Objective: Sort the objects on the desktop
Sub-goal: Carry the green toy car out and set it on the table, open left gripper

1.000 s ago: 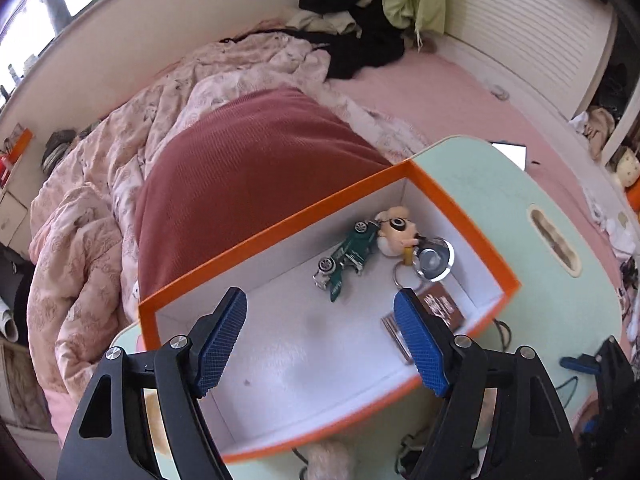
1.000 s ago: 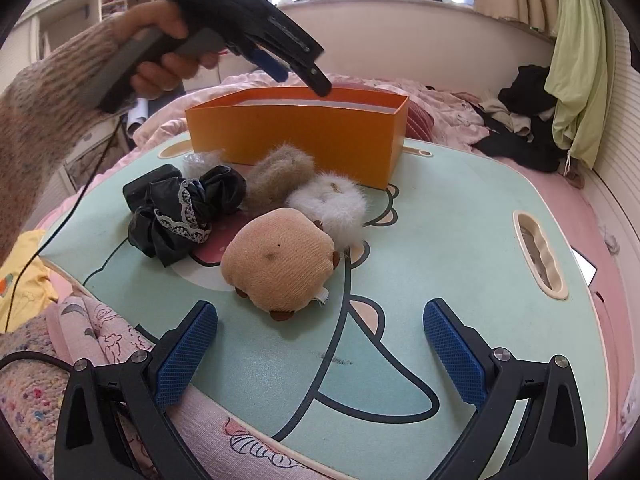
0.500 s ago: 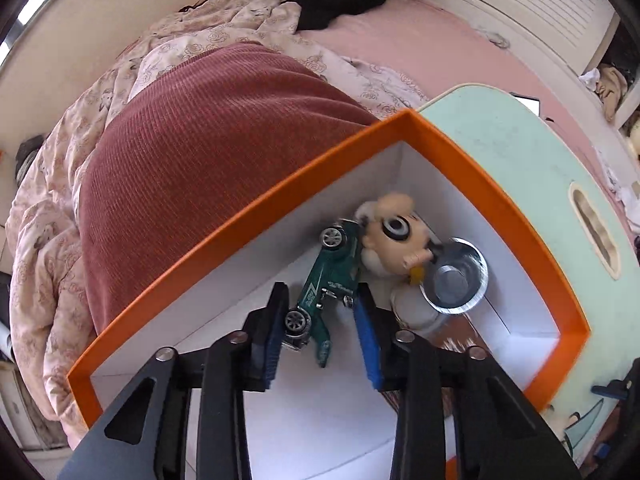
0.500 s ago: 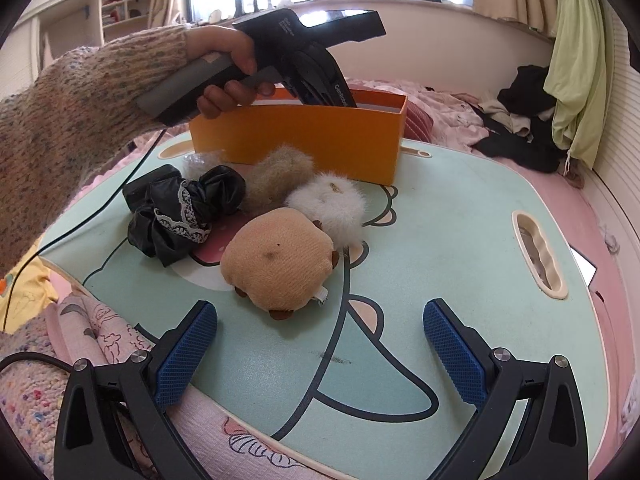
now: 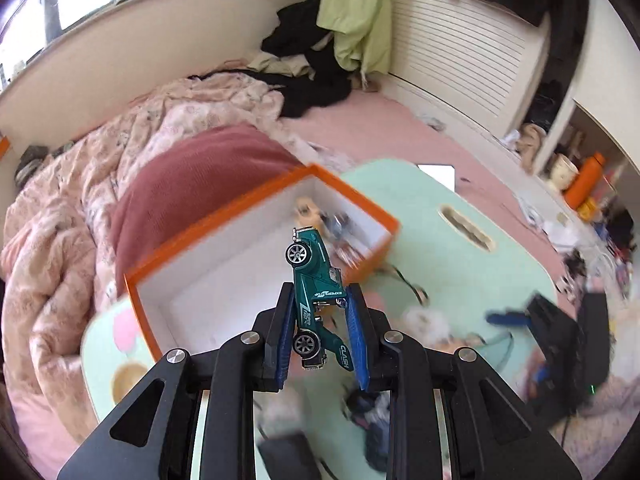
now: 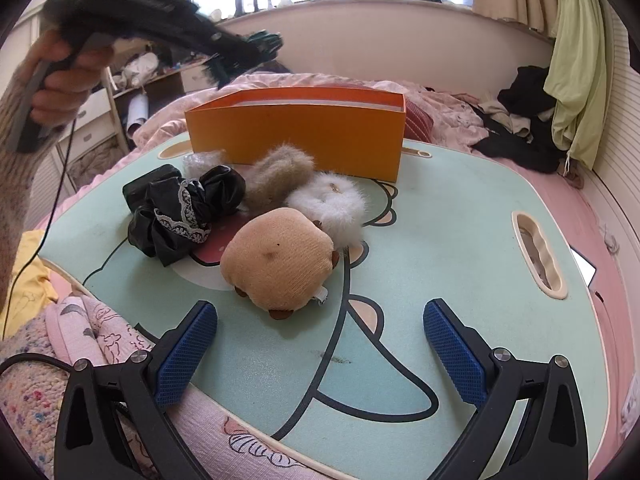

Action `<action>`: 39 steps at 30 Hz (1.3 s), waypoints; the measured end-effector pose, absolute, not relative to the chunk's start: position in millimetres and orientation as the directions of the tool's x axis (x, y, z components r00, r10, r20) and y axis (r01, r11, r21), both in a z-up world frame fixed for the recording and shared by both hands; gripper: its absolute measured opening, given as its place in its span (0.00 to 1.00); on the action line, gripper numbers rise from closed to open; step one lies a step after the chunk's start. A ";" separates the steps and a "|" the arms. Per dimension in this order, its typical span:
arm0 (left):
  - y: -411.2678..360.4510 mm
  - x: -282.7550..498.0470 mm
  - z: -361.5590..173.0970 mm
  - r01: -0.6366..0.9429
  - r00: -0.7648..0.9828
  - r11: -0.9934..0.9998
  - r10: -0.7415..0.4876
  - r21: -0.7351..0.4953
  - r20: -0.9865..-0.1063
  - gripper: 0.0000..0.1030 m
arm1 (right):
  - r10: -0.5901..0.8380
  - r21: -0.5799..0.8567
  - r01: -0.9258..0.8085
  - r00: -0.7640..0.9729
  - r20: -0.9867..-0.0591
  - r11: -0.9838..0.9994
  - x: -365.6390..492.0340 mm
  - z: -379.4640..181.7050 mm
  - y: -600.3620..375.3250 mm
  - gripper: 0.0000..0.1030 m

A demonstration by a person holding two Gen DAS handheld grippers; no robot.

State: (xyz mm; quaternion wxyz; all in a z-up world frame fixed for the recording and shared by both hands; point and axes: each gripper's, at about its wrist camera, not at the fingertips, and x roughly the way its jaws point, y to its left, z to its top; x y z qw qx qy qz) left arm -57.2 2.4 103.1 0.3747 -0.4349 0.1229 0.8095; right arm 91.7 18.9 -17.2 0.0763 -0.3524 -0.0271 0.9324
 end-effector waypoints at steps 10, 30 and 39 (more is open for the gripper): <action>12.1 -48.5 29.4 -0.683 -0.268 -0.725 0.362 -0.089 -0.893 0.25 | 0.159 -0.104 -0.119 -0.740 -0.654 -0.987 91.7 -17.3 19.6 1.00; -75.8 76.3 22.4 -0.531 -0.518 -0.846 0.366 -0.045 -0.773 0.83 | 0.153 -0.105 -0.112 -0.738 -0.657 -0.988 91.7 -17.1 20.6 1.00; -71.7 60.2 -10.5 -0.424 -0.593 -0.899 0.367 -0.110 -0.717 1.00 | 0.154 -0.106 -0.112 -0.735 -0.660 -0.988 93.4 -15.9 19.4 1.00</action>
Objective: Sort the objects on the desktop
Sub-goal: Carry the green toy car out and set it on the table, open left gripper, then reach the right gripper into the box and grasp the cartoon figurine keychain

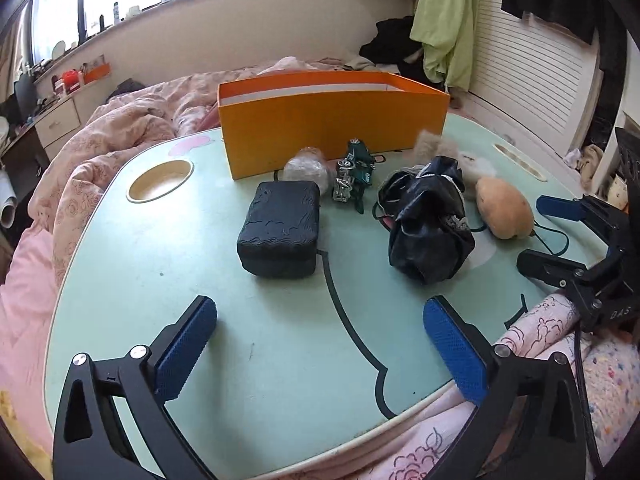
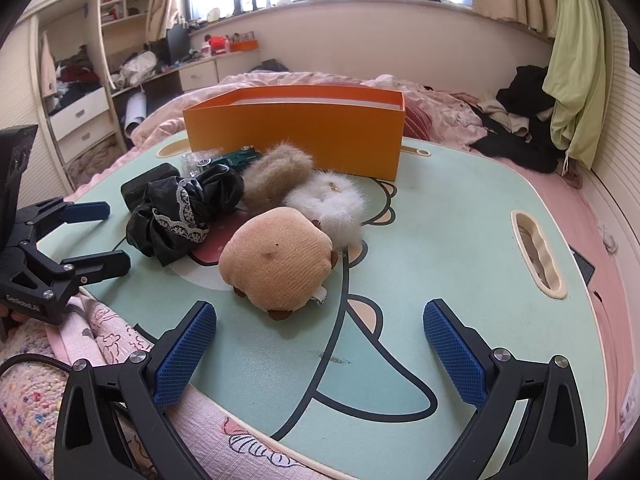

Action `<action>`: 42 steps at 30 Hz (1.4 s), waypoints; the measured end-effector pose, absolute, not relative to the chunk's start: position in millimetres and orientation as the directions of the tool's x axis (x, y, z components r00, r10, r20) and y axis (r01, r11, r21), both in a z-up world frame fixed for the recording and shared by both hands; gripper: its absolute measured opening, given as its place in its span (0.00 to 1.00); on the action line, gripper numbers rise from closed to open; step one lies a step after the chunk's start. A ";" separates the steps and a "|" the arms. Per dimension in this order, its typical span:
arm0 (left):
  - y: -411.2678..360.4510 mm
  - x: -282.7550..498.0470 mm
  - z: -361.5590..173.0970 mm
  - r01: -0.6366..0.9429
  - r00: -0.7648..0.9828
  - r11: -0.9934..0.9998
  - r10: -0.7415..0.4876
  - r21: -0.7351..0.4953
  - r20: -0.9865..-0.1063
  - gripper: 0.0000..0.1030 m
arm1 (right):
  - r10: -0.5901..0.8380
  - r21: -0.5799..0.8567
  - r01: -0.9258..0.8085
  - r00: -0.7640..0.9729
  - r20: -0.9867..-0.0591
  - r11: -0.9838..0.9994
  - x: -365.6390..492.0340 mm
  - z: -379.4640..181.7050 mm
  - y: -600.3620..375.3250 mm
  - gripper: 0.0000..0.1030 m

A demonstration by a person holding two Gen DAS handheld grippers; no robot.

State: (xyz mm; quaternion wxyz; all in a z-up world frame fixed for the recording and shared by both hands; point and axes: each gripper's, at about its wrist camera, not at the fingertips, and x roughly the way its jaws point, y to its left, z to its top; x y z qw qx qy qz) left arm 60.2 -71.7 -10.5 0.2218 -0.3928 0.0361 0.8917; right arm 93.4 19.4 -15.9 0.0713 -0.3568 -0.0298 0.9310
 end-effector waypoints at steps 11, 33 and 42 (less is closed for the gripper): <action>-71.9 63.8 -10.5 -0.425 -0.601 -0.898 0.373 -0.113 -0.707 1.00 | -0.044 0.147 -0.073 -0.744 -0.667 -0.986 92.9 25.0 39.2 0.93; -75.1 68.7 -11.0 -0.432 -0.614 -0.893 0.395 -0.127 -0.683 1.00 | 0.385 -0.290 -0.344 -0.251 -0.888 -0.893 -177.2 47.2 83.4 0.44; -76.3 69.7 -11.0 -0.435 -0.616 -0.891 0.402 -0.132 -0.678 1.00 | 0.447 -0.384 -0.329 -0.141 -0.883 -0.863 -198.1 12.6 79.3 0.32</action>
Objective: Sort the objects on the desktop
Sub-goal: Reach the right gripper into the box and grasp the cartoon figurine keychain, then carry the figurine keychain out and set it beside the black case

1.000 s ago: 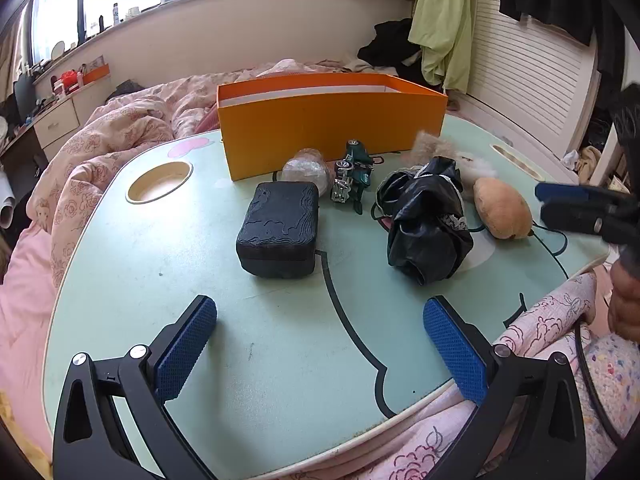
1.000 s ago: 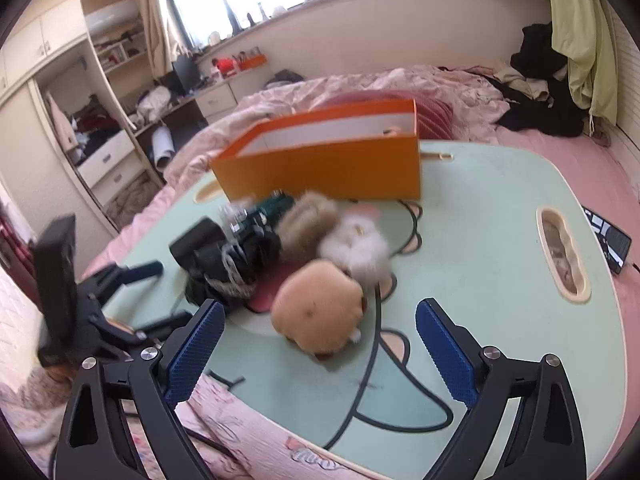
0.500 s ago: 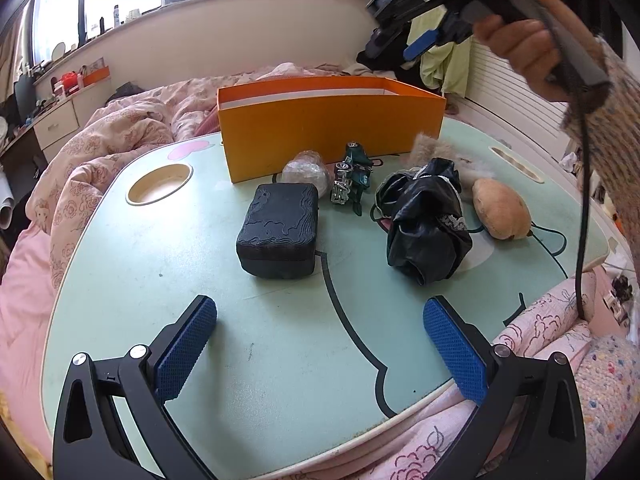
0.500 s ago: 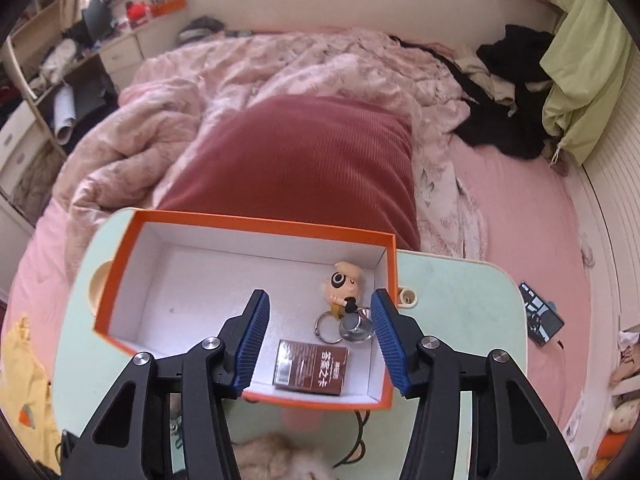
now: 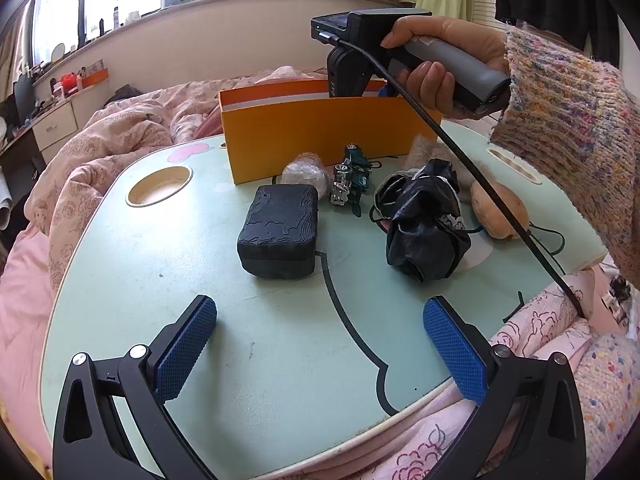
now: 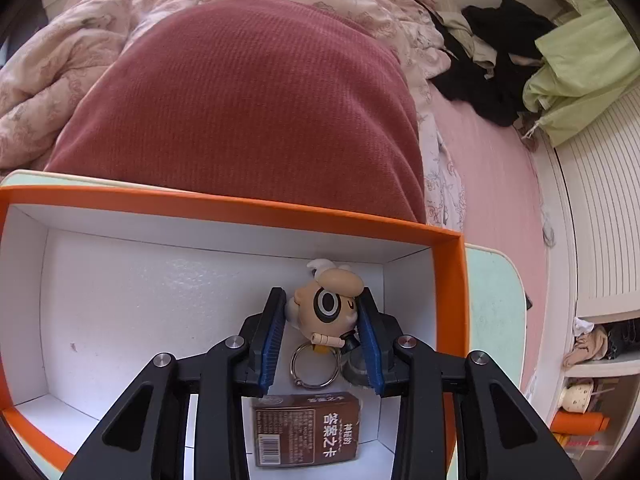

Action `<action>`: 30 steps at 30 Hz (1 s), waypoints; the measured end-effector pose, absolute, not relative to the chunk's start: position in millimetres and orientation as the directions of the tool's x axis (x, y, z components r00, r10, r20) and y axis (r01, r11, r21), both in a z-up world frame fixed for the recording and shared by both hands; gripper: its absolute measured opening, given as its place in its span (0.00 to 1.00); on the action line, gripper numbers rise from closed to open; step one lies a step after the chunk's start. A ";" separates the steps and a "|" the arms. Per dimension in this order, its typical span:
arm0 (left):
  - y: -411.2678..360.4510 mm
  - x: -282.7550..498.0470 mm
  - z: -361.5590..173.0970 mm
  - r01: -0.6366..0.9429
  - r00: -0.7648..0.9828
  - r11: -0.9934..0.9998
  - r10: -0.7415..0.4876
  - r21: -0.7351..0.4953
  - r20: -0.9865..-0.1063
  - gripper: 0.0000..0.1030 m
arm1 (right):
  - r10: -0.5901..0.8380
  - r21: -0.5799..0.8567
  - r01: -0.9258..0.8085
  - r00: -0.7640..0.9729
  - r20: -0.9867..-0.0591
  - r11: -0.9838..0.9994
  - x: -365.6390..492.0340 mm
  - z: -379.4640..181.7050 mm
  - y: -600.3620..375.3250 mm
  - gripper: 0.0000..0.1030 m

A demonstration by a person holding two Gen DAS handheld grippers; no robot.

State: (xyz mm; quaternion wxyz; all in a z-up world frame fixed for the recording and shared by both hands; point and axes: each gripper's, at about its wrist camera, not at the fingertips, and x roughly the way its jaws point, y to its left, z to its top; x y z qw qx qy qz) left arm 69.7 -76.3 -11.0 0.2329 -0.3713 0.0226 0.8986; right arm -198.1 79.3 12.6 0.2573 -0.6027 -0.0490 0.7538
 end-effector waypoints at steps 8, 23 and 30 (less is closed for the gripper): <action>-77.5 69.4 -11.0 -0.437 -0.616 -0.890 0.404 -0.134 -0.676 1.00 | 0.330 -0.212 -0.292 -0.452 -0.829 -0.933 -136.4 92.5 40.9 0.32; -77.7 70.7 -10.4 -0.438 -0.616 -0.888 0.407 -0.135 -0.675 1.00 | -0.126 0.182 -0.096 -0.419 -0.899 -0.979 -44.6 33.0 -28.4 0.33; -77.9 70.8 -10.3 -0.440 -0.615 -0.887 0.409 -0.137 -0.674 1.00 | -0.127 0.176 -0.059 -0.477 -0.870 -0.983 -31.5 37.9 -34.2 0.34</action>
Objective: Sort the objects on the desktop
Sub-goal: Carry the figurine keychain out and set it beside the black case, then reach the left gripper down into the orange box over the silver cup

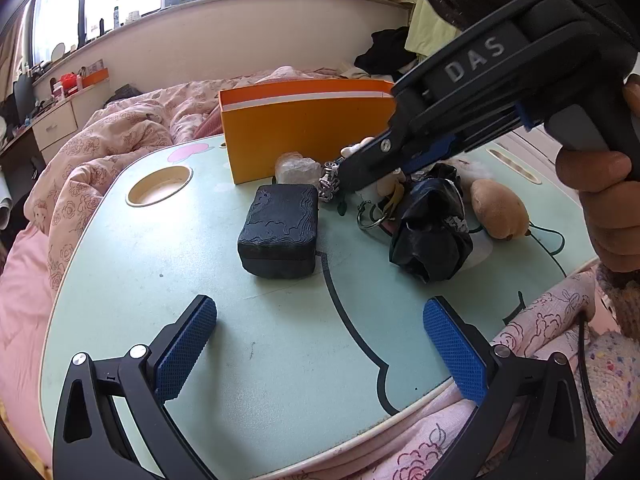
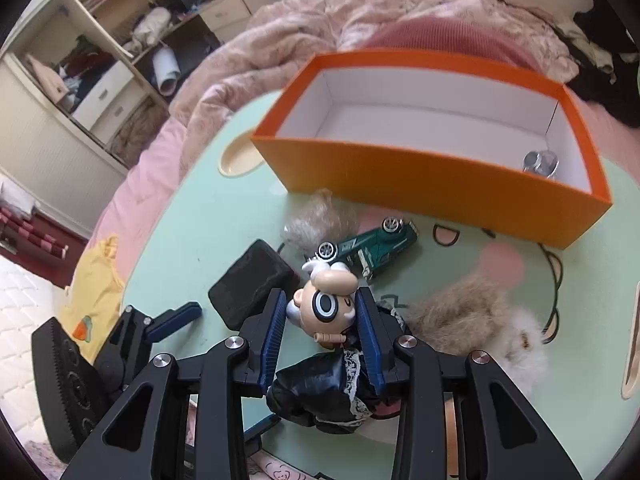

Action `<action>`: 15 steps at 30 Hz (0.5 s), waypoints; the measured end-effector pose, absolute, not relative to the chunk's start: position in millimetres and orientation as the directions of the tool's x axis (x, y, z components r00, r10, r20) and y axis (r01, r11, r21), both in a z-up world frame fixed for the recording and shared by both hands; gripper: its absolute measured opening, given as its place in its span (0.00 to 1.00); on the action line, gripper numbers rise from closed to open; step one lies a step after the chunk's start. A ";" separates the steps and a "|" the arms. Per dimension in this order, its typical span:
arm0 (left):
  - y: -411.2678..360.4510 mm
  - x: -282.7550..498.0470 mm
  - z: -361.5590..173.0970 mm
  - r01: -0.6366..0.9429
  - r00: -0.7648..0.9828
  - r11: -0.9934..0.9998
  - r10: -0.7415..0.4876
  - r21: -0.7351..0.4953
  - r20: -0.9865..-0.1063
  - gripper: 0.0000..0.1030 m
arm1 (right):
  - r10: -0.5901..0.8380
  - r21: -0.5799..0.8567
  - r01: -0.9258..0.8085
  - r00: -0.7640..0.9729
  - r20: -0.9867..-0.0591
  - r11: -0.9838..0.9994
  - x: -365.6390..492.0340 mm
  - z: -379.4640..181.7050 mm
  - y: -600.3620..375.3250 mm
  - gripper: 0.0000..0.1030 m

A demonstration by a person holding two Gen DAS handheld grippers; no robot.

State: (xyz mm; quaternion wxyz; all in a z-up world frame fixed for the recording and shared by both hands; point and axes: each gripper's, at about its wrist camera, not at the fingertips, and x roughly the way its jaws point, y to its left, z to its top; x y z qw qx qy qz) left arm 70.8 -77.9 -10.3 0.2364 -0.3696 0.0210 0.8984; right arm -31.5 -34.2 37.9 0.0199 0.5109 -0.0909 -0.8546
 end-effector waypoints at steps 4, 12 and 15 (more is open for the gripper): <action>-78.0 70.8 -10.3 -0.441 -0.615 -0.887 0.410 -0.138 -0.674 1.00 | -0.086 0.171 -0.075 -0.634 -0.769 -0.982 8.8 72.7 -21.1 0.56; -78.3 71.0 -10.1 -0.441 -0.614 -0.887 0.411 -0.138 -0.674 1.00 | 0.167 -0.049 -0.180 -0.731 -0.662 -0.982 111.0 47.0 -14.0 0.67; -78.5 71.0 -10.0 -0.441 -0.614 -0.887 0.410 -0.138 -0.674 1.00 | 0.194 -0.112 -0.160 -0.730 -0.655 -0.981 136.3 17.2 -24.6 0.82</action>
